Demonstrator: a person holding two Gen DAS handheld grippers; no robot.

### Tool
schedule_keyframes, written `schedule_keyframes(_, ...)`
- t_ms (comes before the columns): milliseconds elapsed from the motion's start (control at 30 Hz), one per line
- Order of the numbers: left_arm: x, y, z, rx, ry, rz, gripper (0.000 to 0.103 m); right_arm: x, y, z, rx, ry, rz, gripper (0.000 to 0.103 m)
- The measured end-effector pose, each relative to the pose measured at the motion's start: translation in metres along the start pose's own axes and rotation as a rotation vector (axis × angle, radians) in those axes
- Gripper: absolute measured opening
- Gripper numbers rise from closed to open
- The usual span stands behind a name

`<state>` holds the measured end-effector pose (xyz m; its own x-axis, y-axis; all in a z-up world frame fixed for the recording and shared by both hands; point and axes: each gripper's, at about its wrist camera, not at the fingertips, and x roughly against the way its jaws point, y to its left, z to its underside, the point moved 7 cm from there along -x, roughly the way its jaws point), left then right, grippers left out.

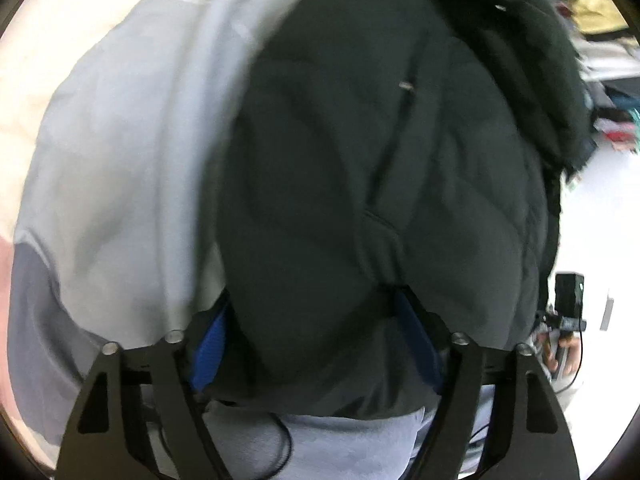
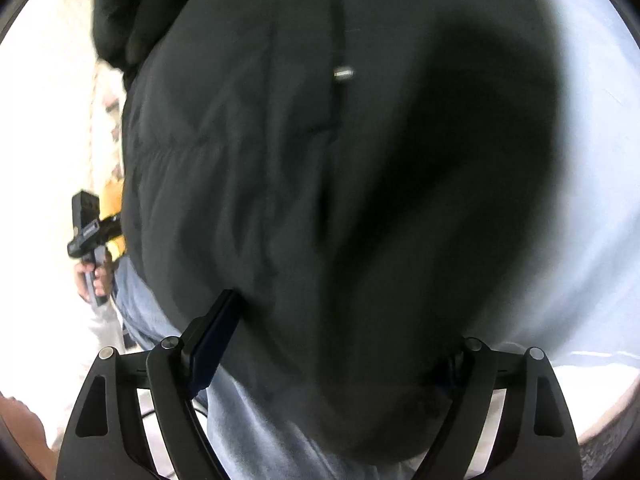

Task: Fold large clothes
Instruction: 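Grasp the jacket hem with the left tool while the right tool grasps it too, then lift the held hem with both tools and fold it over toward the collar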

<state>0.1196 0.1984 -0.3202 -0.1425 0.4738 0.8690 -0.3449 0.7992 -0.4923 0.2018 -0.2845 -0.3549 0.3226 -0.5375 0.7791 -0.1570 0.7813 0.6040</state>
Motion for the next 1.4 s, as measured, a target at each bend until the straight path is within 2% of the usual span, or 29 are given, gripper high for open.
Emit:
schedule_keyframes(67, 0.004, -0.001, 0.002, -0.016, -0.013, 0.024, 0.058, -0.001, 0.009, 0.001, 0.037, 0.005, 0.006, 0.084)
schedule_keyframes(133, 0.006, -0.004, 0.002, -0.032, -0.025, 0.050, 0.050, -0.003, 0.014, 0.002, 0.056, 0.017, 0.017, 0.084)
schedule_keyframes(300, 0.007, -0.009, 0.001, -0.059, -0.041, 0.065, 0.035, -0.009, 0.019, 0.002, 0.074, 0.039, 0.065, 0.077)
schedule_keyframes(400, 0.008, -0.009, 0.005, -0.061, -0.050, 0.060, 0.028, -0.008, 0.019, 0.000, 0.096, 0.039, 0.094, 0.058)
schedule_keyframes(433, 0.004, -0.021, 0.006, -0.062, -0.054, 0.060, 0.025, -0.007, 0.021, 0.001, 0.109, 0.032, 0.099, 0.046)
schedule_keyframes(467, 0.005, -0.021, 0.006, -0.062, -0.058, 0.063, 0.022, -0.006, 0.023, 0.001, 0.123, 0.020, 0.108, 0.040)
schedule_keyframes(533, 0.005, -0.026, 0.009, -0.058, -0.069, 0.067, 0.019, -0.003, 0.033, 0.002, 0.147, -0.014, 0.124, 0.019)
schedule_keyframes(567, 0.006, -0.026, 0.010, -0.058, -0.075, 0.070, 0.017, 0.000, 0.038, 0.002, 0.160, -0.037, 0.133, 0.014)
schedule_keyframes(700, 0.012, -0.025, 0.012, -0.045, -0.099, 0.086, 0.012, 0.011, 0.049, 0.003, 0.187, -0.120, 0.152, 0.009)
schedule_keyframes(1033, 0.033, -0.020, 0.019, -0.047, -0.185, 0.127, 0.007, 0.055, 0.071, 0.016, 0.135, -0.416, 0.057, 0.006)
schedule_keyframes(1200, 0.061, -0.023, 0.011, 0.022, -0.274, 0.326, 0.003, 0.078, 0.086, 0.017, 0.121, -0.569, -0.042, 0.006)
schedule_keyframes(1400, 0.103, -0.050, 0.009, 0.015, -0.351, 0.444, 0.003, 0.112, 0.103, 0.015, 0.130, -0.688, -0.093, 0.005)
